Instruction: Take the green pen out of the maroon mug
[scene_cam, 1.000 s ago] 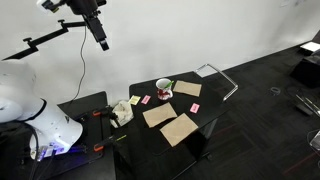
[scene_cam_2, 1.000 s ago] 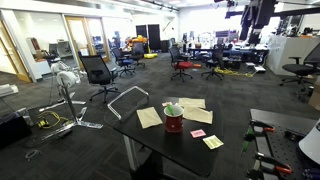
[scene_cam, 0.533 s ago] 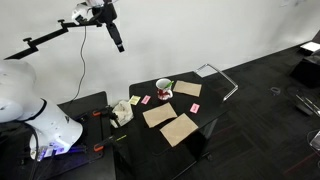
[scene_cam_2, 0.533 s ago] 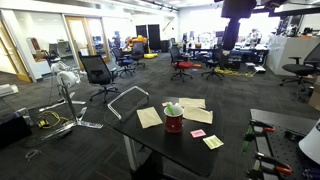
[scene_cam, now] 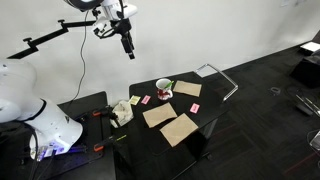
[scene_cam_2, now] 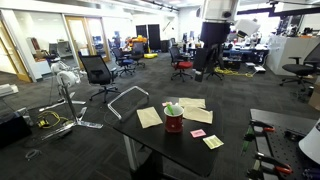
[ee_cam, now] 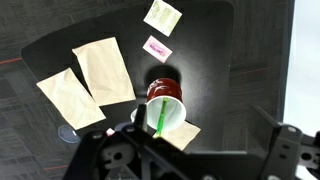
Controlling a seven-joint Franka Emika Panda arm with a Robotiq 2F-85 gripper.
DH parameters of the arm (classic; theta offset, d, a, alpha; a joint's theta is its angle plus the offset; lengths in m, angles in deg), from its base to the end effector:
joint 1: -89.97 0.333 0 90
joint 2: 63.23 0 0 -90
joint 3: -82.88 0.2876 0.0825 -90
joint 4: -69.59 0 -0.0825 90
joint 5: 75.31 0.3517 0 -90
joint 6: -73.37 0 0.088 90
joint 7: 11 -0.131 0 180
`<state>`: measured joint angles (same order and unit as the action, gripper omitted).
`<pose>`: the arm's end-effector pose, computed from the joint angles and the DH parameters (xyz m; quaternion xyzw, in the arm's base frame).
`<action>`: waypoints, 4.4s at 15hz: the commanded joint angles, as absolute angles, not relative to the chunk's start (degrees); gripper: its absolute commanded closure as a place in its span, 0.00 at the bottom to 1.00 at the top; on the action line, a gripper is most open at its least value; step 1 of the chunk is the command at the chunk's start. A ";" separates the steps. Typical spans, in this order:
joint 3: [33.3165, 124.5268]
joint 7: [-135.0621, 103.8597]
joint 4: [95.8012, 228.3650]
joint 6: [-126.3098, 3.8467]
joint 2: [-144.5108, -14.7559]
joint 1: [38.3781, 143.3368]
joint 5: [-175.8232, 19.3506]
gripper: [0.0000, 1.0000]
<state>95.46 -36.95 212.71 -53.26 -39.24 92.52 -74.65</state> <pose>0.3968 0.1069 0.4077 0.9920 -0.1036 0.0708 0.0162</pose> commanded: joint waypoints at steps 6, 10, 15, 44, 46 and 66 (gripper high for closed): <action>94.44 -44.52 210.08 -68.78 -50.98 89.24 -76.61 0.00; 92.43 -41.64 208.82 -74.89 -56.49 89.57 -76.10 0.00; 90.11 -40.17 206.93 -79.31 -62.00 89.91 -78.77 0.00; 85.48 -34.99 203.64 -76.09 -70.20 92.16 -79.71 0.47; 85.01 -34.86 203.31 -75.87 -71.08 92.33 -79.54 0.46; 84.44 -32.93 199.43 -74.63 -77.20 93.57 -77.42 0.61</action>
<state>85.33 -34.83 201.51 -76.25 -75.87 92.52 -78.60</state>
